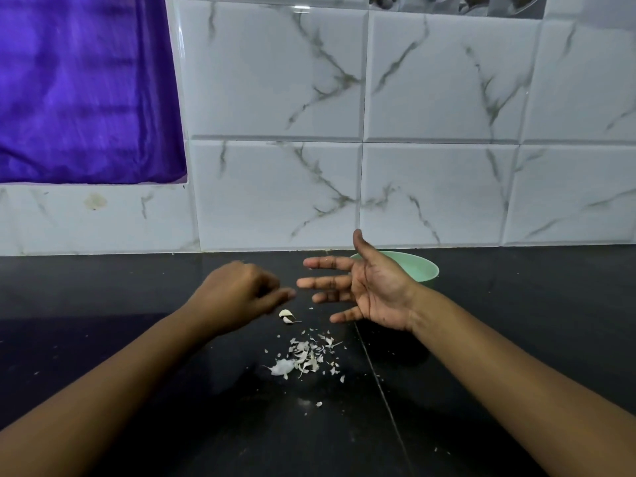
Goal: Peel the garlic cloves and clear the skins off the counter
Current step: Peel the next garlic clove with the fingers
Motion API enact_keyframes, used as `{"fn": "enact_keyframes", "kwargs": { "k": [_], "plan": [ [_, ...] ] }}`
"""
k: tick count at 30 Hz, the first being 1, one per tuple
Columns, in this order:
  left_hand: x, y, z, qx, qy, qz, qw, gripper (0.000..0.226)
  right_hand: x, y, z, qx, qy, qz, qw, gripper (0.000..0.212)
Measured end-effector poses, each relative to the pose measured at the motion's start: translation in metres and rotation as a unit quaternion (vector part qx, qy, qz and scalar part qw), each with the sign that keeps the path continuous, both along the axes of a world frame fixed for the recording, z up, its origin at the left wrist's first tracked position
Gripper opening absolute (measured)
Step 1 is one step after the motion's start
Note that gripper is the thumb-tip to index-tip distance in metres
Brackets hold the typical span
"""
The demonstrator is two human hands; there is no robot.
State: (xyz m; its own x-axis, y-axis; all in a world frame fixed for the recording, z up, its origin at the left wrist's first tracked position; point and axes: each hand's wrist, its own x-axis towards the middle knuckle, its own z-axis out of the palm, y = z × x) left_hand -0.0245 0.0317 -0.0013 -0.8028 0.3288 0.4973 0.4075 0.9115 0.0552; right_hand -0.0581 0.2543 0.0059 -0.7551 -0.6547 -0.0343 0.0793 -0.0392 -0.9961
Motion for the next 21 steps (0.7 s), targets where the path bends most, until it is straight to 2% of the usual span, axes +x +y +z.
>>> {"fn": "enact_keyframes", "kwargs": {
  "k": [2,4,5,7,8,11,13,15,17,19,21],
  "plan": [
    [-0.004,-0.001,-0.002,0.125,-0.031,-0.047,0.991,0.014,-0.001,0.000,0.001,-0.011,-0.010,-0.004,1.000,0.086],
    [-0.007,0.002,-0.006,0.185,-0.064,-0.077,0.978,0.048,-0.001,-0.002,-0.001,-0.023,-0.023,-0.005,0.999,0.088],
    [-0.005,0.006,-0.007,0.223,-0.085,-0.084,0.967,0.056,0.000,-0.003,-0.002,-0.023,-0.025,-0.001,0.999,0.088],
    [0.000,0.014,-0.010,0.276,-0.100,-0.088,0.952,0.043,0.001,-0.006,-0.005,-0.006,-0.016,0.013,1.000,0.091],
    [0.003,0.018,-0.010,0.277,-0.087,-0.079,0.954,0.033,0.002,-0.008,-0.006,0.001,-0.011,0.021,1.000,0.092],
    [0.005,0.024,-0.009,0.305,-0.080,-0.081,0.945,0.029,0.002,-0.010,-0.008,0.005,0.000,0.042,0.999,0.092],
    [0.006,0.026,-0.008,0.370,-0.143,-0.126,0.909,0.020,0.003,-0.010,-0.006,0.002,0.008,0.049,0.999,0.093],
    [0.007,0.025,-0.007,0.398,-0.210,-0.166,0.878,0.009,0.002,-0.007,-0.003,-0.009,0.001,0.051,0.999,0.095],
    [0.006,0.023,-0.008,0.412,-0.252,-0.178,0.857,0.011,0.000,-0.003,0.000,-0.022,-0.009,0.053,0.998,0.096],
    [0.004,0.019,-0.009,0.412,-0.268,-0.160,0.856,0.015,-0.002,-0.001,0.001,-0.024,-0.015,0.045,0.999,0.094],
    [0.002,0.015,-0.009,0.373,-0.239,-0.126,0.887,0.017,-0.004,0.000,-0.001,-0.016,-0.006,0.008,1.000,0.078]
  ]
}}
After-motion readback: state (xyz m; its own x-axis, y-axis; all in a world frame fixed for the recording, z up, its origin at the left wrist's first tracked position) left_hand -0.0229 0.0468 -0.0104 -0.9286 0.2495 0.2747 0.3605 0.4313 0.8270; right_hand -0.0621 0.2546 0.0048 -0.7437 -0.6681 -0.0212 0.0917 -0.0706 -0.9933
